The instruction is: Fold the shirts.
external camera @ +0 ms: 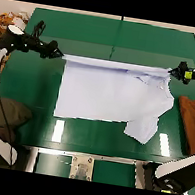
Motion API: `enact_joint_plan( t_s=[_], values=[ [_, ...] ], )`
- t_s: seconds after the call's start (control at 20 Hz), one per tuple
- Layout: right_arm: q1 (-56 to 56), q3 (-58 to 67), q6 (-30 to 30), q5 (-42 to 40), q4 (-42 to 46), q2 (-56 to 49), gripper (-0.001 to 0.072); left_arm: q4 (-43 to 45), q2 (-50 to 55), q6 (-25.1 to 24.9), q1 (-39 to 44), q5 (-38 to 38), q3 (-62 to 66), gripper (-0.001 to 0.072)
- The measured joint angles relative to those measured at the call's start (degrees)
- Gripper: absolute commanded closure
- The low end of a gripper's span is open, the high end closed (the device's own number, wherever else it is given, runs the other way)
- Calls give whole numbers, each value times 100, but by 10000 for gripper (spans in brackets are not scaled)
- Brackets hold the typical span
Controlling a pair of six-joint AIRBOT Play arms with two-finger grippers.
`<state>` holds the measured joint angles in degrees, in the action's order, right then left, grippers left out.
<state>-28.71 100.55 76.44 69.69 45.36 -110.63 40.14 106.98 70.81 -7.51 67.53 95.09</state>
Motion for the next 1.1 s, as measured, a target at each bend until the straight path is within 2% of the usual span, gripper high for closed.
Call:
enact_joint_plan(
  t_s=[0.15, 0.4, 0.45, 0.5, 0.55, 0.6, 0.65, 0.75, 0.8, 0.85, 0.95, 1.1],
  values=[
    [-83, -164, 4, 378, 435, 0, 696, 201, 0, 70, 68, 127, -391, 688],
    [-87, -533, 2, 531, 802, 0, 694, 297, 7, 85, 302, -162, -879, 684],
    [-83, -557, 2, 540, 828, 0, 603, 302, 7, 85, 343, -199, -916, 666],
    [-83, -564, 9, 564, 852, 0, 345, 304, 7, 81, 380, -208, -938, 382],
    [-85, -542, 46, 627, 874, 0, 268, 304, -2, 81, 402, -144, -951, 154],
    [-109, -492, 83, 717, 881, 2, 332, 306, -13, 87, 402, -35, -946, 154],
    [-168, -415, 162, 868, 887, 2, 394, 326, -17, 105, 380, 129, -911, 195],
    [-317, -284, 337, 1255, 916, 15, 550, 337, -31, 240, 278, 634, -772, 346],
    [-387, -245, 409, 1478, 916, 35, 552, 341, -33, 326, 195, 911, -682, 435],
    [-457, -223, 448, 1720, 918, 59, 552, 354, -39, 413, 103, 1202, -597, 580],
    [-562, -291, 527, 2059, 933, 177, 552, 369, -79, 551, -52, 1709, -485, 687],
    [-647, -848, 568, 2181, 933, 686, 553, 463, -254, 640, -160, 2208, -422, 688]
  ],
)
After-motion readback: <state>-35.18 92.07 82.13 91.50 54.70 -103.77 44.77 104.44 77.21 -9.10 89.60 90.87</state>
